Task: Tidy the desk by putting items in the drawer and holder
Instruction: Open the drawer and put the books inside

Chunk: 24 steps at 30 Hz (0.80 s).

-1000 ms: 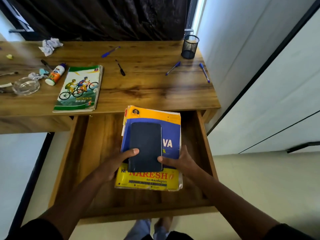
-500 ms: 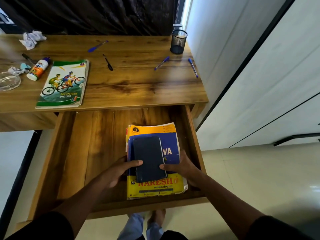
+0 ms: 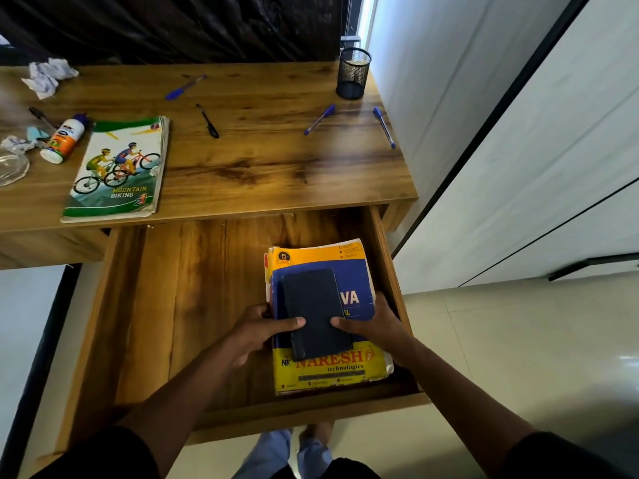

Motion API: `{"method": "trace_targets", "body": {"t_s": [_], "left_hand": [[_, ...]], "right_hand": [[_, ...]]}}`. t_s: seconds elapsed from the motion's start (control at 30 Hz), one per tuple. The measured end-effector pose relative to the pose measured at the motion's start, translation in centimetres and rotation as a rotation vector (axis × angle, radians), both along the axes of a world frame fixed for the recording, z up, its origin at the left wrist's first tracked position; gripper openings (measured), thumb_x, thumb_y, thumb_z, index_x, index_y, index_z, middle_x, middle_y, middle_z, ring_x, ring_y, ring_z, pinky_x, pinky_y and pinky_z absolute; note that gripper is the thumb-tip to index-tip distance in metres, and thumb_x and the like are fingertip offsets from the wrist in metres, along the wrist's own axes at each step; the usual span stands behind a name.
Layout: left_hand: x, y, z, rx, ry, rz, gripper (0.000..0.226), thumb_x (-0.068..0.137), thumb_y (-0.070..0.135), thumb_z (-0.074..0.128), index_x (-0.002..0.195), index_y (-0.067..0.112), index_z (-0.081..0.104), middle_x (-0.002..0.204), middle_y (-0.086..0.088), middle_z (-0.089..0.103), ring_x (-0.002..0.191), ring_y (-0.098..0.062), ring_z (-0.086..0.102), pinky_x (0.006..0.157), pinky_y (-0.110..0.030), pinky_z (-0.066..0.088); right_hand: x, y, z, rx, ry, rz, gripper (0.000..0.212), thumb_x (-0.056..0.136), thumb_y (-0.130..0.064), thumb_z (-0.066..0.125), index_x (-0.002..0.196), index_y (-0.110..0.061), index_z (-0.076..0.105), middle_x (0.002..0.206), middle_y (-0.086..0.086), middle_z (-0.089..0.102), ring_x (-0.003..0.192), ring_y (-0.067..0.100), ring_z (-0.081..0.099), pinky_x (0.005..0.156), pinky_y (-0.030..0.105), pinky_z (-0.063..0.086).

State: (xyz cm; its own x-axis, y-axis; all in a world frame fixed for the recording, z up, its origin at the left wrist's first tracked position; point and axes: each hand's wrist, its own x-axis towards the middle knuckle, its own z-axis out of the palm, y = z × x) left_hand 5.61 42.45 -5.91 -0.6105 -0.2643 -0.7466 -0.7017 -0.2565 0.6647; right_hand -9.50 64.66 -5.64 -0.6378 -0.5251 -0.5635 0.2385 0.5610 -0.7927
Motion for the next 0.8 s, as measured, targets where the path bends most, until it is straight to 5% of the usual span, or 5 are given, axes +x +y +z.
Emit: {"method": "trace_targets", "body": {"t_s": [0.2,0.37,0.8], "left_hand": [[-1.7,-1.5,0.6,0.026,-0.054,-0.147,0.081,0.051,0.040,0.097,0.121,0.016,0.065,0.112,-0.002,0.077,0.106,-0.021,0.072,0.092,-0.045,0.060],[-2.2,-2.0,0.5,0.007,-0.071,-0.164,0.106,0.023,0.050,0.102,0.117,0.017,0.066,0.112,-0.002,0.076,0.109,-0.022,0.070,0.094,-0.050,0.059],[-1.2,-1.2,-0.6,-0.002,-0.054,-0.058,0.099,0.036,0.050,0.099,0.122,0.016,0.063,0.113,-0.003,0.076,0.105,-0.023,0.073,0.090,-0.049,0.060]], "right_hand": [[0.4,0.4,-0.9,0.046,0.028,-0.065,0.092,0.061,-0.058,0.091,0.131,-0.033,0.038,0.116,-0.015,0.063,0.104,0.007,0.066,0.076,0.024,0.057],[0.7,0.1,-0.4,0.066,0.032,-0.067,0.091,0.064,-0.056,0.090,0.132,-0.034,0.034,0.115,-0.017,0.059,0.101,0.005,0.064,0.071,0.020,0.054],[-0.5,-0.5,-0.4,0.232,0.140,0.042,0.101,0.063,-0.061,0.089,0.138,-0.021,0.034,0.119,-0.011,0.054,0.106,0.009,0.059,0.072,0.022,0.052]]}}
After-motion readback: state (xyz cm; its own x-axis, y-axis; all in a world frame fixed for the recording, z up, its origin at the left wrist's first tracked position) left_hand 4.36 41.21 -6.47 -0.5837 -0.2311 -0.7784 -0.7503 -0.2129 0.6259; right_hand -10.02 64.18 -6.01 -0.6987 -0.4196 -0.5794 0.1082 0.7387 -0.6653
